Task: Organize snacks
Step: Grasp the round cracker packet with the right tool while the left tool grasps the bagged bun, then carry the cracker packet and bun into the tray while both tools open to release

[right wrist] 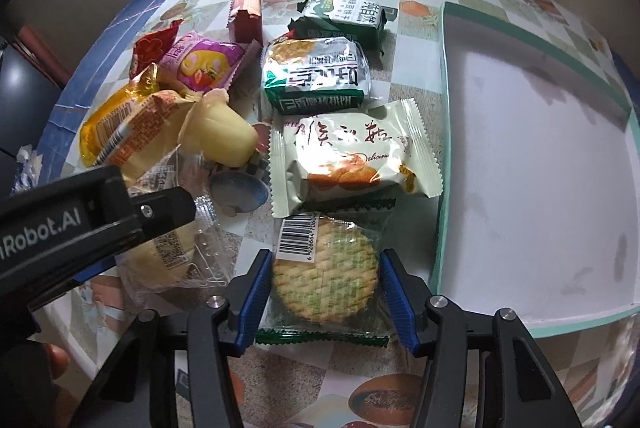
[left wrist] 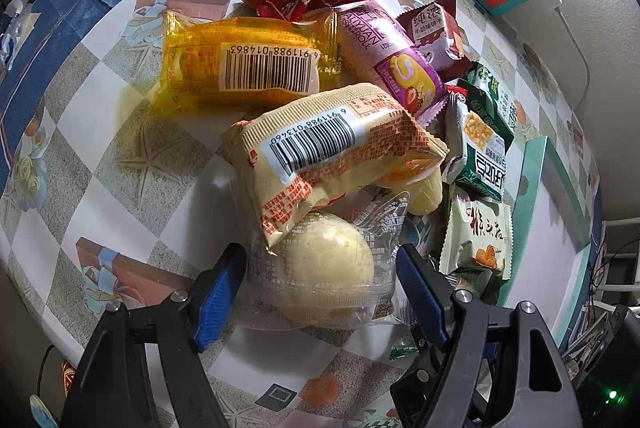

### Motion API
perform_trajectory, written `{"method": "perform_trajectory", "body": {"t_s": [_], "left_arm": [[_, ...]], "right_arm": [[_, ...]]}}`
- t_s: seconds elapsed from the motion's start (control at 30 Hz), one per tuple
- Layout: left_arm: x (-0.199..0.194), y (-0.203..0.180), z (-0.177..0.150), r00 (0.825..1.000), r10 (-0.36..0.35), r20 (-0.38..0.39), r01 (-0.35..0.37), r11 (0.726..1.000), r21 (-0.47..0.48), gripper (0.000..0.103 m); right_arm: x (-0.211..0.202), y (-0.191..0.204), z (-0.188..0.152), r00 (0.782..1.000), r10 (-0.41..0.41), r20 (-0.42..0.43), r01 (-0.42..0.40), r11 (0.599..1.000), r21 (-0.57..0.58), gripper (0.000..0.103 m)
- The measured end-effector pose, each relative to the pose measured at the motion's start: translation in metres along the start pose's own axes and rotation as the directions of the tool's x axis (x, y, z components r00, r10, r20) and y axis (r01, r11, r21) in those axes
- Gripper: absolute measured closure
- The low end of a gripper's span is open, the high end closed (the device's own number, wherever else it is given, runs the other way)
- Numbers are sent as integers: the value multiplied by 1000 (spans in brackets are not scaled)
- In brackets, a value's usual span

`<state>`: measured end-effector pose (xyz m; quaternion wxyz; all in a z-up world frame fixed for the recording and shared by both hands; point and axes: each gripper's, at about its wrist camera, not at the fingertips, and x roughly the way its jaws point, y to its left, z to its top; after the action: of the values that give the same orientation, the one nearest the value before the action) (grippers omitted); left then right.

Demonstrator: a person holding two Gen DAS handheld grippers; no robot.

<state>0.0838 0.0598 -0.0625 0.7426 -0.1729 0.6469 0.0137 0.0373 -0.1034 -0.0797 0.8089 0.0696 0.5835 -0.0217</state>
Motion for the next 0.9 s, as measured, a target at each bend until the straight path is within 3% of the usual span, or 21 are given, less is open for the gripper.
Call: {"method": "perform_trajectory", "body": {"t_s": [0.27, 0.47, 0.9], "left_arm": [[0, -8, -6, 1000, -11, 4, 11, 1000, -5, 30], [-2, -9, -13, 997, -75, -14, 75, 997, -22, 34], [-6, -17, -41, 992, -122, -23, 121, 993, -12, 39]], "right_arm": [[-3, 0, -2, 1000, 0, -3, 0, 1000, 19, 50], [-12, -8, 0, 1000, 23, -13, -22, 999, 48, 51], [-35, -19, -8, 999, 53, 3, -53, 994, 91, 51]]}}
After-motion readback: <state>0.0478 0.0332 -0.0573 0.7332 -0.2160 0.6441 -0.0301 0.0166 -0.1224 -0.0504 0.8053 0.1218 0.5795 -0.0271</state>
